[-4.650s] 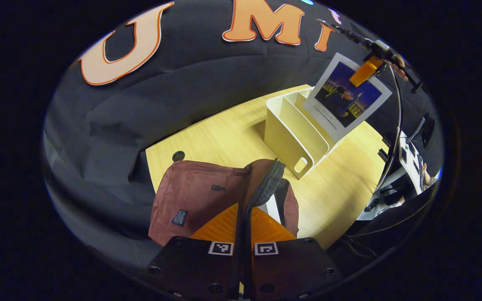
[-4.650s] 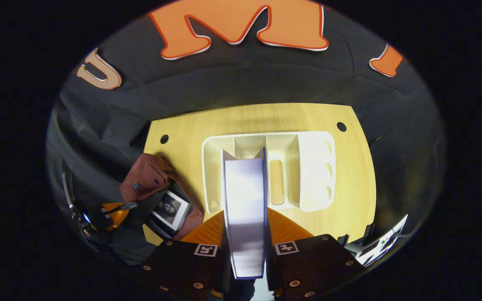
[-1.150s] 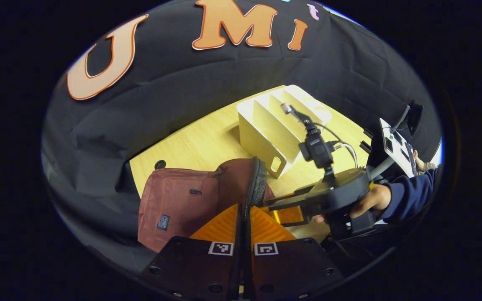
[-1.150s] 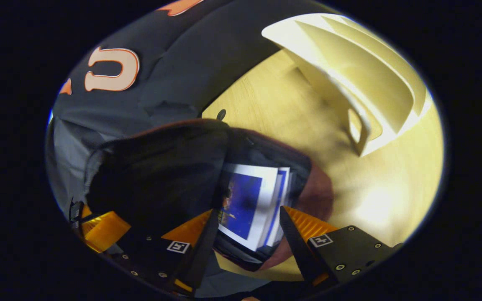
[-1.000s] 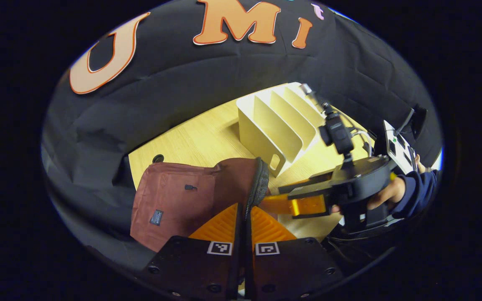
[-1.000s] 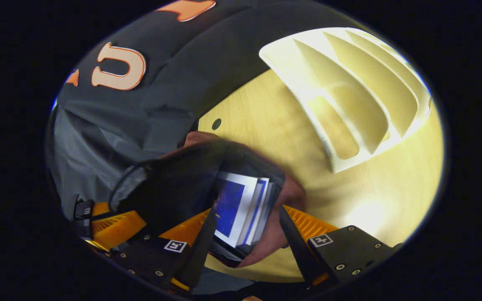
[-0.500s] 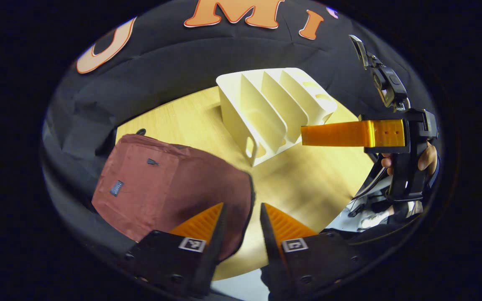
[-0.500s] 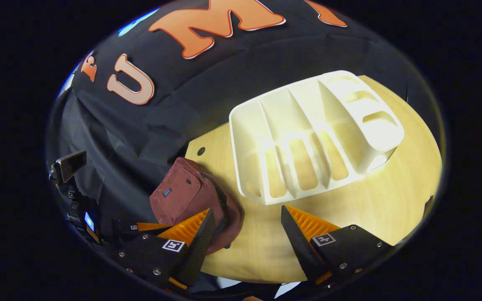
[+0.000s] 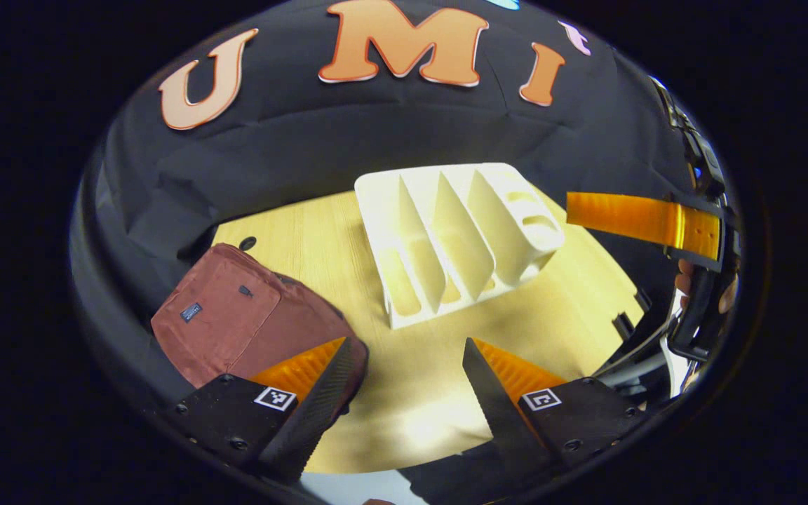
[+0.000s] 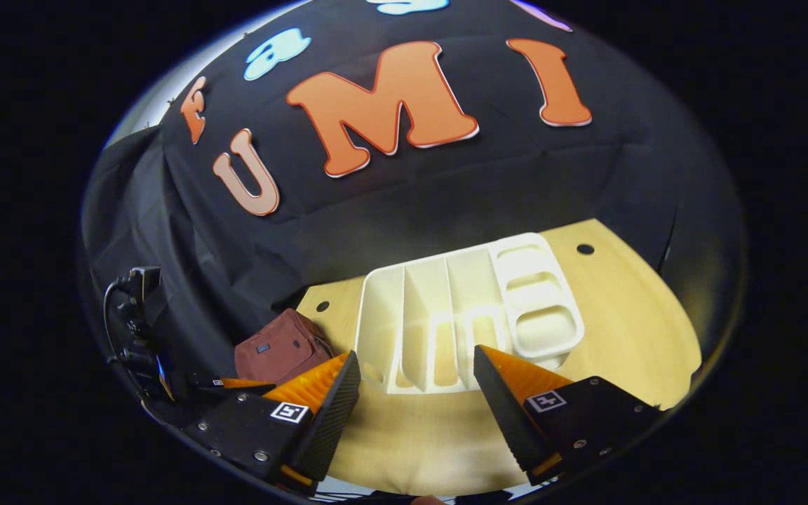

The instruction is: Open the schoolbag, grab two books from the bookshelf and put them into the schoolbag.

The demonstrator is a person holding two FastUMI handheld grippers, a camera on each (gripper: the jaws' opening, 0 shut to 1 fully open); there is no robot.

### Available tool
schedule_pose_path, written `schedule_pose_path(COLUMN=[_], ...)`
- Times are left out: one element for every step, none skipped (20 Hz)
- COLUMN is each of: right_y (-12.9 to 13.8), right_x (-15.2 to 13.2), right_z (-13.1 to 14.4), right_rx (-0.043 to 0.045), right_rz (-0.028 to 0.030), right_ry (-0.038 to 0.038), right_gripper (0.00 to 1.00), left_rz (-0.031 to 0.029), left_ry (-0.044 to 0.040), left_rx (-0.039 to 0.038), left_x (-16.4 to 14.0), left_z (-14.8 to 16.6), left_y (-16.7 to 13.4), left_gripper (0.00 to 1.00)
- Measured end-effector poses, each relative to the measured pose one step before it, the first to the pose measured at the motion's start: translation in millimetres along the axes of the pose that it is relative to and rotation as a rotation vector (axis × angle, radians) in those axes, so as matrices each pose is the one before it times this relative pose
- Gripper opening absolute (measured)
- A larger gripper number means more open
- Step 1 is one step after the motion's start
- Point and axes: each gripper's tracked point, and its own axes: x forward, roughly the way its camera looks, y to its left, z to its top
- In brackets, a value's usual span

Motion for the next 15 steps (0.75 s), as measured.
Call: schedule_pose_path(right_y=[-6.27, -9.32, -6.55, -5.55, -1.71, -5.52, -3.38, -3.71, -0.73, 0.03, 2.44, -0.48, -0.01, -3.33, 0.5], right_x=[-6.29, -7.34, -7.46, -9.45, -8.25, -8.08, -5.22, -6.13, -6.13, -7.7, -1.48, -3.8, -2.68, -7.39, -3.74], right_z=[8.75, 6.32, 8.71, 11.28, 14.84, 9.12, 9.73, 8.63, 8.0, 6.11, 1.49, 2.99, 6.84, 5.42, 10.7], right_rx=[-0.0289, -0.02116, -0.01909, -0.00287, -0.01094, -0.02497, -0.03449, -0.03087, -0.0181, -0.00974, -0.00703, -0.0022, -0.00288, 0.01373, 0.02165], right_rz=[-0.0044, -0.01893, -0.00815, -0.0116, 0.00647, -0.00852, -0.00001, -0.01196, 0.00682, -0.00421, 0.00827, -0.00148, 0.00199, -0.00919, -0.00107], right_ry=[-0.0208, -0.02174, -0.02281, -0.03353, -0.04114, -0.03453, -0.0296, -0.02389, -0.01911, -0.00956, -0.00227, -0.00907, -0.01719, -0.03159, -0.05179], right_gripper=[0.97, 0.97, 0.97, 0.97, 0.97, 0.97, 0.97, 0.96, 0.97, 0.97, 0.97, 0.97, 0.97, 0.97, 0.97], left_rz=[0.01512, 0.0121, 0.01169, 0.01614, 0.02265, 0.01872, 0.01221, 0.00902, 0.00874, 0.00981, 0.01849, 0.02001, 0.01198, -0.00414, -0.00991], left_ry=[-0.04302, -0.03352, -0.03203, -0.0372, -0.0471, -0.05436, -0.06328, -0.06289, -0.06835, -0.04925, -0.05004, -0.04752, -0.0491, -0.05182, -0.05345], left_rx=[-0.02575, -0.02485, -0.01768, -0.0093, -0.00124, -0.00488, -0.00979, -0.00734, -0.00437, 0.00237, 0.01049, 0.00841, 0.00933, -0.00641, -0.02231], left_x=[-2.15, -3.26, -3.31, -0.35, -3.62, -2.23, -4.91, -1.67, 1.59, -2.88, -0.06, -2.6, -4.46, -4.83, -1.95], left_z=[9.93, 7.38, 6.11, -1.41, 7.75, 8.67, 10.52, 12.11, 13.11, 10.55, 12.4, 13.47, 14.74, 14.52, 12.18], left_y=[-5.11, -6.5, -6.44, 4.69, 2.53, 0.07, -1.41, -4.44, -2.12, -2.97, -1.15, -0.74, -1.76, -3.4, -1.34], left_gripper=[1.0, 1.0, 1.0, 1.0, 1.0, 1.0, 1.0, 1.0, 1.0, 1.0, 1.0, 1.0, 1.0, 1.0, 0.99])
